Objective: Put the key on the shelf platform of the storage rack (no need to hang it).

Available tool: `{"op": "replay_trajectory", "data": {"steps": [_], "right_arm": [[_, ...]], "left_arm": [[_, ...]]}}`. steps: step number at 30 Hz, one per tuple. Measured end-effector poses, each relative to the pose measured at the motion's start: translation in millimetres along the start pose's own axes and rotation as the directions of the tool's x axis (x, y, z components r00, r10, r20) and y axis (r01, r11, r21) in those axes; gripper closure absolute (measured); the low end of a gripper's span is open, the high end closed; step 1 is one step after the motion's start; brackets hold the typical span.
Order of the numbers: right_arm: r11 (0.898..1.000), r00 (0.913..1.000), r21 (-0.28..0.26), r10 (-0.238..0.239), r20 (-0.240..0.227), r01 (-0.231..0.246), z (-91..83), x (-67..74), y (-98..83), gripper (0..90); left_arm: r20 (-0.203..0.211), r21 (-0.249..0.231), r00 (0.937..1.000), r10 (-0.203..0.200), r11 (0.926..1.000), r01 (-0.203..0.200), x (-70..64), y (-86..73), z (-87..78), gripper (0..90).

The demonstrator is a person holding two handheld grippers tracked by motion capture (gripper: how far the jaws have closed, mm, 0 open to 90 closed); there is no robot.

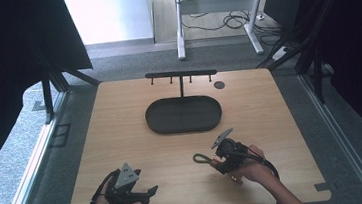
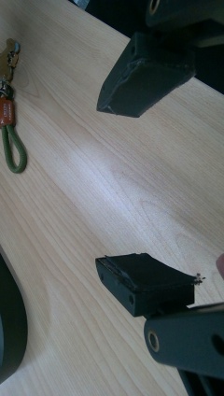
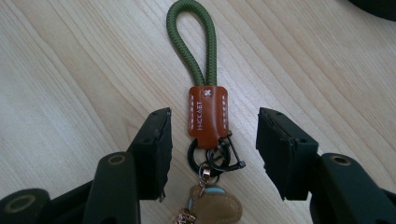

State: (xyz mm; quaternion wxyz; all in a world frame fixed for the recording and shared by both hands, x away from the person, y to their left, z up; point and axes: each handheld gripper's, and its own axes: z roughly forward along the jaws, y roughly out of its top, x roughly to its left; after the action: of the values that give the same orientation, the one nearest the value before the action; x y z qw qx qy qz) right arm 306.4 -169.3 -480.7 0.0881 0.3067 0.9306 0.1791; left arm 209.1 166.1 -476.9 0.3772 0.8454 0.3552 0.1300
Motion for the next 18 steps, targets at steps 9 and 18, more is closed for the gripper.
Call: {"op": "replay_trajectory", "data": {"steps": [9, 18], "right_arm": [[1.000, 1.0000, 0.028, -0.003, -0.002, 0.003, 13.6, 0.0, 0.3, 47.5], [0.999, 0.9999, 0.045, 0.003, -0.011, -0.002, 27.0, -1.6, 1.7, 52.5]], "left_arm": [[0.000, 0.003, 1.0000, -0.001, 1.0000, 0.001, 0.5, -0.5, 0.9, 22.2], [-0.001, 0.006, 1.0000, -0.002, 1.0000, 0.002, 1.1, -1.0, 1.4, 22.2]]}}
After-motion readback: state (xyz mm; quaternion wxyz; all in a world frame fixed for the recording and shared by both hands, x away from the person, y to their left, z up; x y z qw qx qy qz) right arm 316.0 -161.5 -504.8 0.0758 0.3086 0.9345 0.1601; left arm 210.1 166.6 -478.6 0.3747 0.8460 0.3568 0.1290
